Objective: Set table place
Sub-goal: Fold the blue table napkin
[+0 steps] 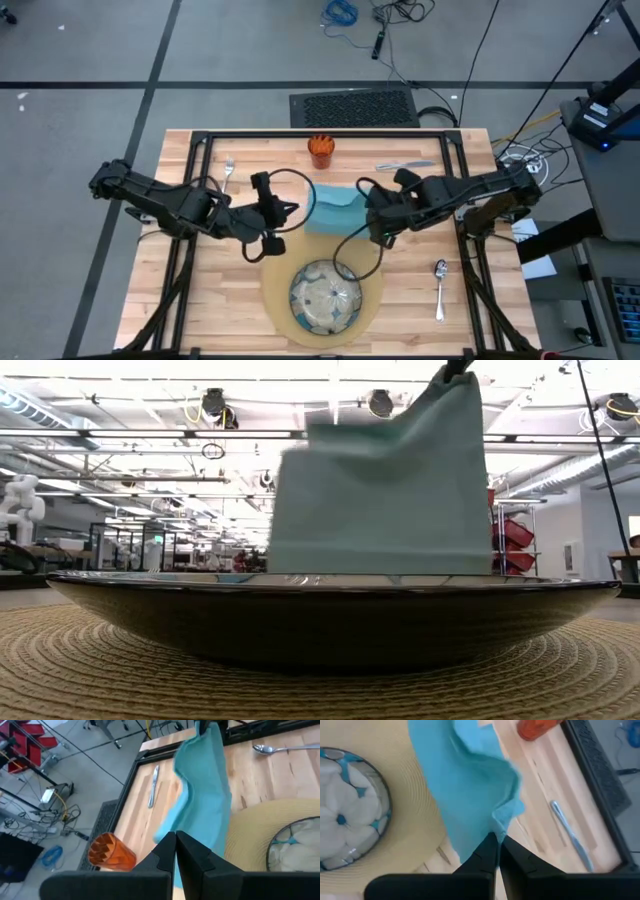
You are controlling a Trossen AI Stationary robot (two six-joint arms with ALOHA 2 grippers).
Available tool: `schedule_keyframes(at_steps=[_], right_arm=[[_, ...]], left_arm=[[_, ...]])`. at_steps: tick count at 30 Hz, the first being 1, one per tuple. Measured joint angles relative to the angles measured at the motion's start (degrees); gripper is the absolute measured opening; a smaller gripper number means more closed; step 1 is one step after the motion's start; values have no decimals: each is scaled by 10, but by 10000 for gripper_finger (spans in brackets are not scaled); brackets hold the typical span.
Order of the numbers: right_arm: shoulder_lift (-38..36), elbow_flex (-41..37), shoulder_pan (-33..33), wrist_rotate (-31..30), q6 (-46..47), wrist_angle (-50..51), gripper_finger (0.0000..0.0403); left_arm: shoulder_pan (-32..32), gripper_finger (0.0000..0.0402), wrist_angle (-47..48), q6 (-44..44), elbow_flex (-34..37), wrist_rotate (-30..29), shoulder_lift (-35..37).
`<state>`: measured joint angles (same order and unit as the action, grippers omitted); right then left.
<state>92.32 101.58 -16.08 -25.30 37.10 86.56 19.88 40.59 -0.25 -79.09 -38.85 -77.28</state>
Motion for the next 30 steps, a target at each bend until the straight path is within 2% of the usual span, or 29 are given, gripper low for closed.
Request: schedule_keyframes(at_steps=[3,9,12,17,20,21,23,25,27,30], right_arm=[[-13,-34,1,3,-9,-42,0],[-8,-45,20,15,-36,-45,0],[-5,-45,23,20,-46,-46,0],[-5,-46,-10,41,-25,-50,0],[-4,-62,-45,61,0,-51,0],[-4,-71,-57,63,7,-55,0],[-4,-91,-74,78,24,-64,0],[-4,-112,-87,92,38,-84,0],[-4,-136,-99,96,53,-103,0],[-4,-170,-114,107,72,-142,0]], left_arm=[[-3,0,4,16,0,5,-6],[-11,0,4,28,0,10,-42],[-25,0,4,27,0,43,-56],[-75,0,-8,25,3,177,-82],[-118,0,-22,24,25,208,-83],[-136,0,-41,24,36,234,-82],[-171,0,-99,23,69,332,-80],[-199,0,-179,14,108,458,-79],[-219,0,-246,14,140,538,-85],[-238,0,-262,6,165,550,-111]])
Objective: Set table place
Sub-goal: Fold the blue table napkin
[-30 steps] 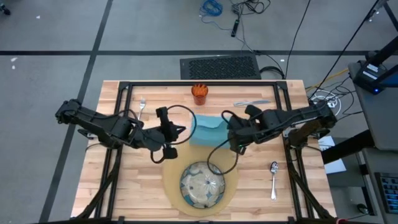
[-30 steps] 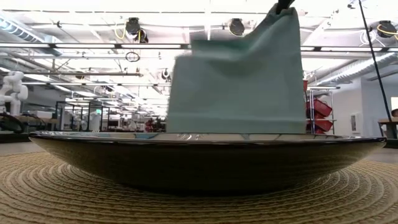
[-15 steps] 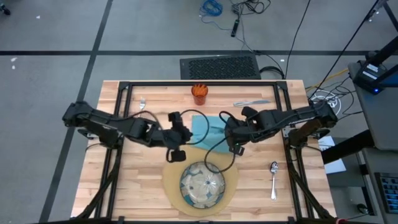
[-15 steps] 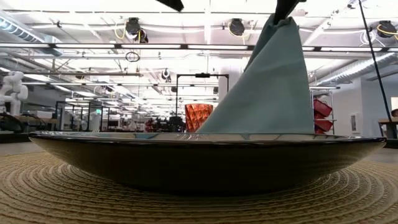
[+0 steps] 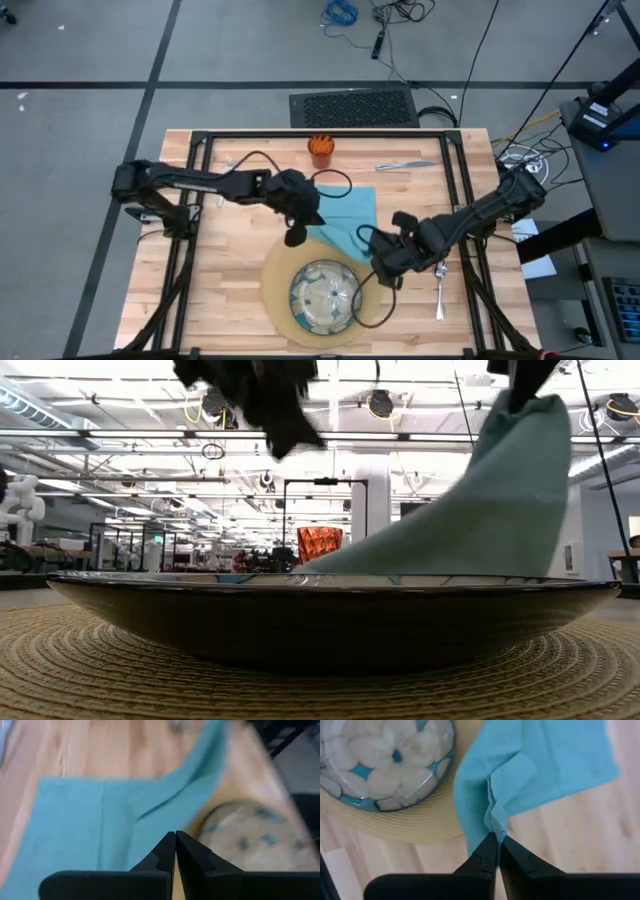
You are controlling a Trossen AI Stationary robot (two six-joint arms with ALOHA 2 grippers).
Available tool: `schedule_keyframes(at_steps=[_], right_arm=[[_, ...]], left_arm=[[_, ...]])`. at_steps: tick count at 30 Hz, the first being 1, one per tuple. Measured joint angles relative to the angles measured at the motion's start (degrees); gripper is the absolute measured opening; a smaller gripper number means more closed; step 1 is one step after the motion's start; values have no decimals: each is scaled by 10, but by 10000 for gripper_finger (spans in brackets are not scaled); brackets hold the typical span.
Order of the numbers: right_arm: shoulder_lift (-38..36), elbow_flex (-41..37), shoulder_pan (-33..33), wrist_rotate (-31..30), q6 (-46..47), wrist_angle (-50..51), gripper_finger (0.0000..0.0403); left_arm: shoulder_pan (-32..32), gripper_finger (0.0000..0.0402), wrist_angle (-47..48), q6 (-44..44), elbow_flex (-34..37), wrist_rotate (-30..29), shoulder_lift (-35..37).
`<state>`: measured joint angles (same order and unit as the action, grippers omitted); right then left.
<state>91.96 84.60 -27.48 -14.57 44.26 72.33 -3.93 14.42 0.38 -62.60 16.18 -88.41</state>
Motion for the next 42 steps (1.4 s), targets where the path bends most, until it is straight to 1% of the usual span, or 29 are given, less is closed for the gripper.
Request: schedule_keyframes(at_steps=[2,6,9,12,15,17,20,22,25,28,30,32,38,42], right_arm=[[0,-22,-10,6,8,-30,0],[0,-59,-26,18,21,-96,0],[0,-82,-37,29,42,-137,0],[0,-101,-51,40,66,-175,0],[0,-121,-62,44,84,-206,0],[0,-130,-65,45,92,-224,0],[0,-142,-65,44,97,-238,0],[0,-143,-65,43,97,-248,0],[0,-145,-65,42,101,-255,0],[0,-145,-65,42,101,-259,0],[0,-145,-65,41,102,-259,0],[0,-145,-65,41,102,-259,0],[0,-145,-72,41,110,-259,0],[0,-145,-72,42,110,-259,0]], left_arm=[[-5,0,-7,-10,4,-4,-28],[-3,0,-67,-9,2,4,-80],[0,0,-67,-12,-5,14,-118],[1,0,-71,-12,-18,51,-130],[3,0,-75,-35,-29,54,-128],[5,0,-78,-71,-37,25,-129],[13,0,-84,-153,-46,-26,-128],[22,0,-81,-218,-46,-46,-128],[33,0,-90,-263,-46,-61,-137],[40,0,-112,-272,-46,-92,-161],[41,0,-128,-282,-51,-116,-191],[41,0,-125,-282,-63,-128,-223],[46,0,-127,-283,-99,-133,-271],[60,0,-122,-279,-104,-133,-278]])
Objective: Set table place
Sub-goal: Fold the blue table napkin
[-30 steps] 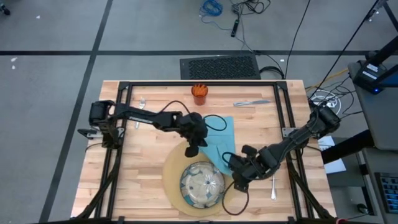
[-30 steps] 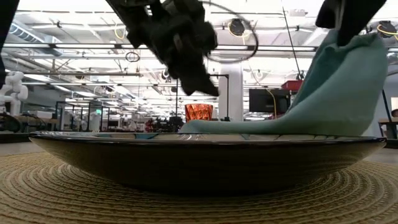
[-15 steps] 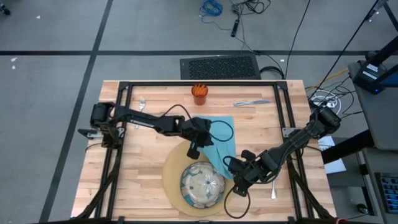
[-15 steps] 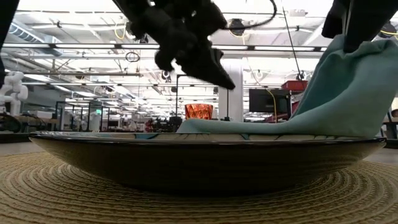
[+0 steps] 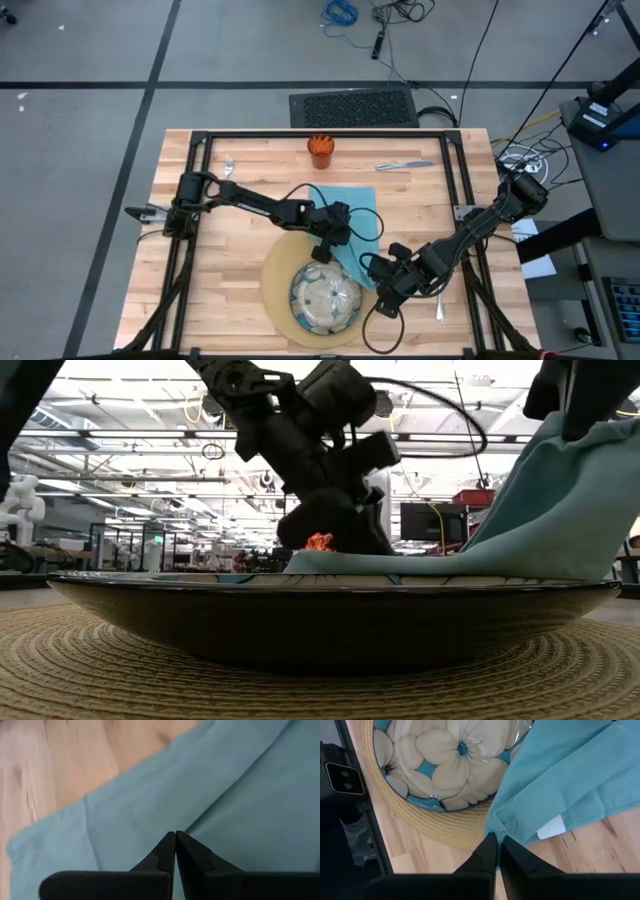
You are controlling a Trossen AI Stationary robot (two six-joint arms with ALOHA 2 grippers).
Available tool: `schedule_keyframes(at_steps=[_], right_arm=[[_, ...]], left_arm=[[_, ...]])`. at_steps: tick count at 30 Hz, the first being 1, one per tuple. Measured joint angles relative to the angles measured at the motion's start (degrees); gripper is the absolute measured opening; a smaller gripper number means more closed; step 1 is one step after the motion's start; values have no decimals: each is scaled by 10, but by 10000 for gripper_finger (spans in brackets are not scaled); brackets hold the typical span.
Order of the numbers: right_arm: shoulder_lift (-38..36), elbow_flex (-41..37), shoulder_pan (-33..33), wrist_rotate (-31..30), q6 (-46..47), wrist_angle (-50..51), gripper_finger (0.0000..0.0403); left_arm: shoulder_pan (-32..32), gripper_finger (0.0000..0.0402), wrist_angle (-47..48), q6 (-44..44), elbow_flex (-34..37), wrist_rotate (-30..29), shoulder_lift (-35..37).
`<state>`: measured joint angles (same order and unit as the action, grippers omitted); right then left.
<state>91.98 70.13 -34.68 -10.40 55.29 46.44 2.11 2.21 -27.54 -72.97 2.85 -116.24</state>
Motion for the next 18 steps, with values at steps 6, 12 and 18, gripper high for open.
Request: schedule_keyframes(at_steps=[6,12,18], right_arm=[[0,0,0,0,-3,0,0],[0,0,0,0,-3,-2,0],[0,0,0,0,-3,-11,0]], left_arm=[[7,52,14,45,-1,-21,5],[10,147,10,42,-1,-64,6],[21,168,-13,-1,-1,-64,6]])
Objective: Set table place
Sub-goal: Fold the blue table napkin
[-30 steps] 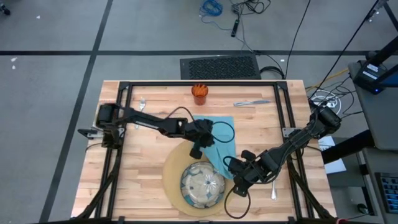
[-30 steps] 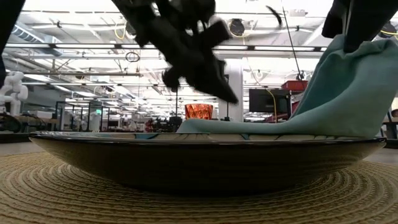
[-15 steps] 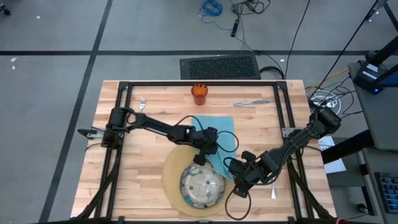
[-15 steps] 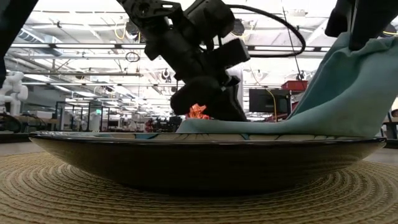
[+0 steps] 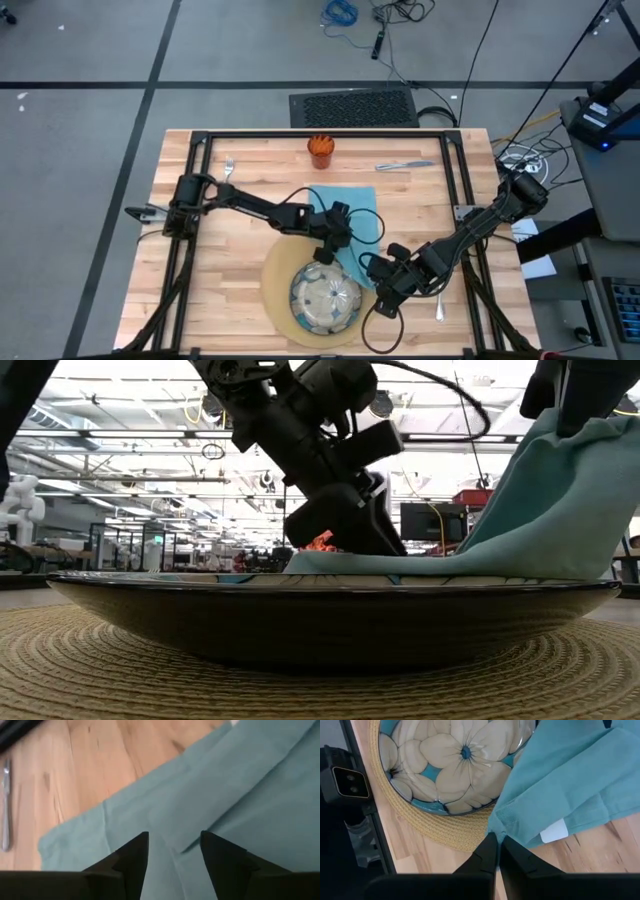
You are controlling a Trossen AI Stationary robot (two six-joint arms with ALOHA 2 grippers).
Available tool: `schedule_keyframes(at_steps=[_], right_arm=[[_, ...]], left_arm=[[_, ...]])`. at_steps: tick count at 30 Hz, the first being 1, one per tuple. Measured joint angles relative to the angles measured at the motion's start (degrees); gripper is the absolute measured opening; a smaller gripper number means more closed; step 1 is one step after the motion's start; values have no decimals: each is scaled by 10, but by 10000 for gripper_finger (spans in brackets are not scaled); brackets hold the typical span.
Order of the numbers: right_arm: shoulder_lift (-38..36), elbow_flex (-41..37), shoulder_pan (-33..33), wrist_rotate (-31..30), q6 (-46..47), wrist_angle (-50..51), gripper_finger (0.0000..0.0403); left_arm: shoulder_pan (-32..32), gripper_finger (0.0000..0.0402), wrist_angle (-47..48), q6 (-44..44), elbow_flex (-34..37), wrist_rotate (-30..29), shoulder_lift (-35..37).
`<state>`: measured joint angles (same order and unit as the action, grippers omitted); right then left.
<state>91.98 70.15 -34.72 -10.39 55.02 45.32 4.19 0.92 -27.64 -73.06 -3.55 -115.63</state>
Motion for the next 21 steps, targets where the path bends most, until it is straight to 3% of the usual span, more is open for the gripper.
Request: schedule_keyframes(at_steps=[21], right_arm=[[0,0,0,1,-1,-9,0]], left_arm=[[9,169,-33,-34,-7,-25,-45]])
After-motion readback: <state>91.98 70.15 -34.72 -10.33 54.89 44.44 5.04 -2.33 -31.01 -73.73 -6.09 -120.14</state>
